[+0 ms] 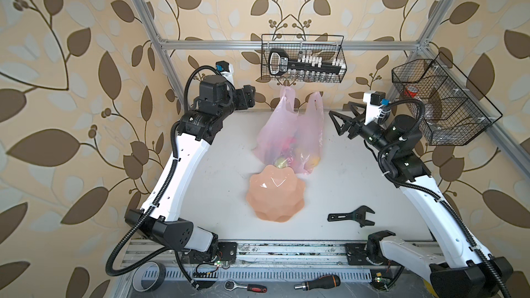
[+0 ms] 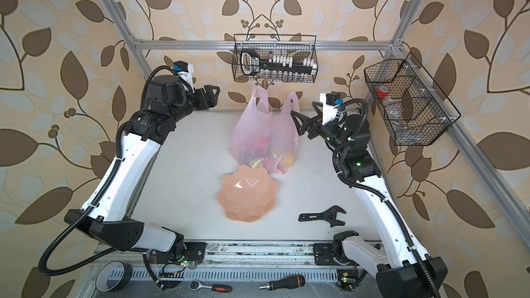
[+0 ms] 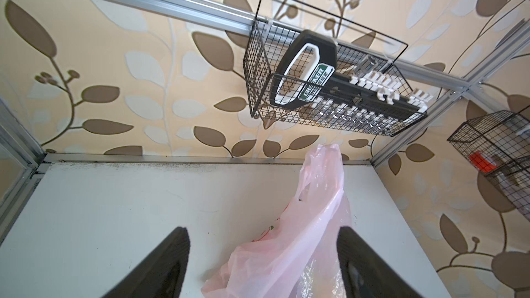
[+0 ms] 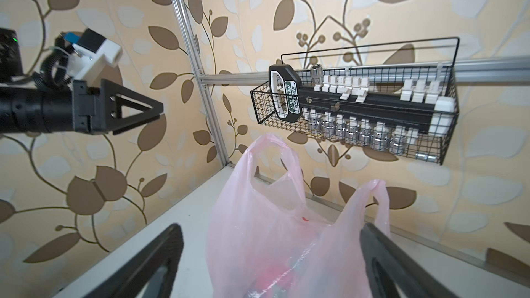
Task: Place the fruits into the plastic bag
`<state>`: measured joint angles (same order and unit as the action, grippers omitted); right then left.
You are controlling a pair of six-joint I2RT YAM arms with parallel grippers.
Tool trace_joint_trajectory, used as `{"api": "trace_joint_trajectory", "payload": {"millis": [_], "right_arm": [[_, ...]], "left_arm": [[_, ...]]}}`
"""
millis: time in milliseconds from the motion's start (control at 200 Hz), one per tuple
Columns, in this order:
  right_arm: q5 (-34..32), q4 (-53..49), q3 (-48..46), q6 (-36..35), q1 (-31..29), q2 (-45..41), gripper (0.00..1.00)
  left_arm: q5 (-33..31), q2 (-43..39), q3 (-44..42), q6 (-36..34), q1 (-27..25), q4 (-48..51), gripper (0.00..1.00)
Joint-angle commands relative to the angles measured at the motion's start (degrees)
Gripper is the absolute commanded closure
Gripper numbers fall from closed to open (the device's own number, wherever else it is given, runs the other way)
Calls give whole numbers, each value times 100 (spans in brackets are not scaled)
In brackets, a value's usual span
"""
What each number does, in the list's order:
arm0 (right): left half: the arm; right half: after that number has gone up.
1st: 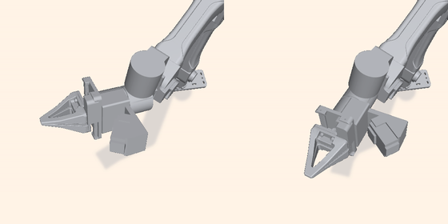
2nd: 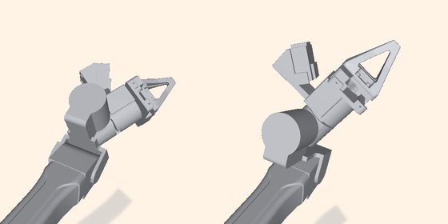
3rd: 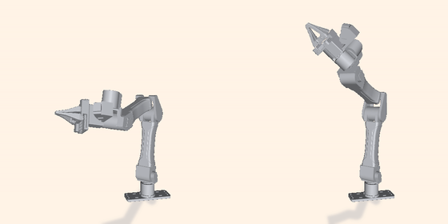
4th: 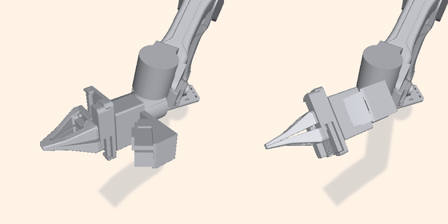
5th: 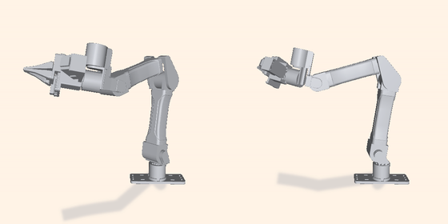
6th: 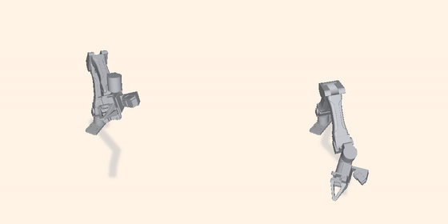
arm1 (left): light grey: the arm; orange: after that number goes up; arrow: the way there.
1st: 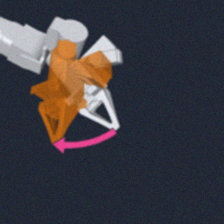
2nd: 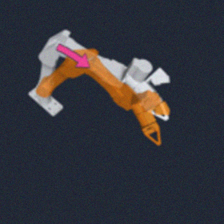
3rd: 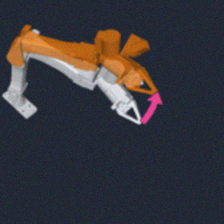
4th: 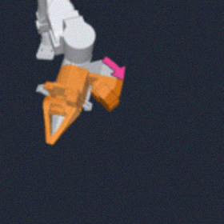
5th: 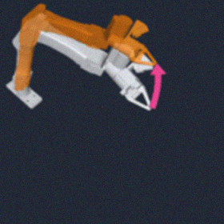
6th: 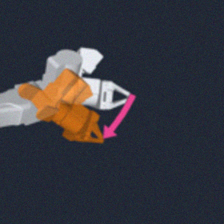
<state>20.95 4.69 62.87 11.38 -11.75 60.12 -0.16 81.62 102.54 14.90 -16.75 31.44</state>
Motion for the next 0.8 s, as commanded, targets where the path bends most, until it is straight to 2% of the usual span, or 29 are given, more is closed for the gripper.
{"api": "trace_joint_trajectory", "payload": {"millis": [0,255,330,410,535,705,795], "right_arm": [[-228,-286,-183,-145,0,-179,0],[-406,-905,-156,232,86,-582,0],[-696,-1212,-165,227,115,-752,0],[-1286,-1671,-212,194,225,-952,0],[-1812,-2129,-575,120,653,-1365,0],[-2216,-2438,-1310,-61,1371,-1907,0],[-2943,-2429,-1852,-155,1432,-2155,0]], "left_arm": [[-155,-275,55,-76,76,47,15],[-40,-761,-399,-231,193,131,3],[-175,-946,-615,-305,257,198,1],[-341,-1198,-972,-335,358,266,1],[-473,-1722,-1909,-269,564,187,1],[-610,-2395,-3641,-215,936,-357,1],[-958,-2571,-4464,-317,1159,-646,1]]}}
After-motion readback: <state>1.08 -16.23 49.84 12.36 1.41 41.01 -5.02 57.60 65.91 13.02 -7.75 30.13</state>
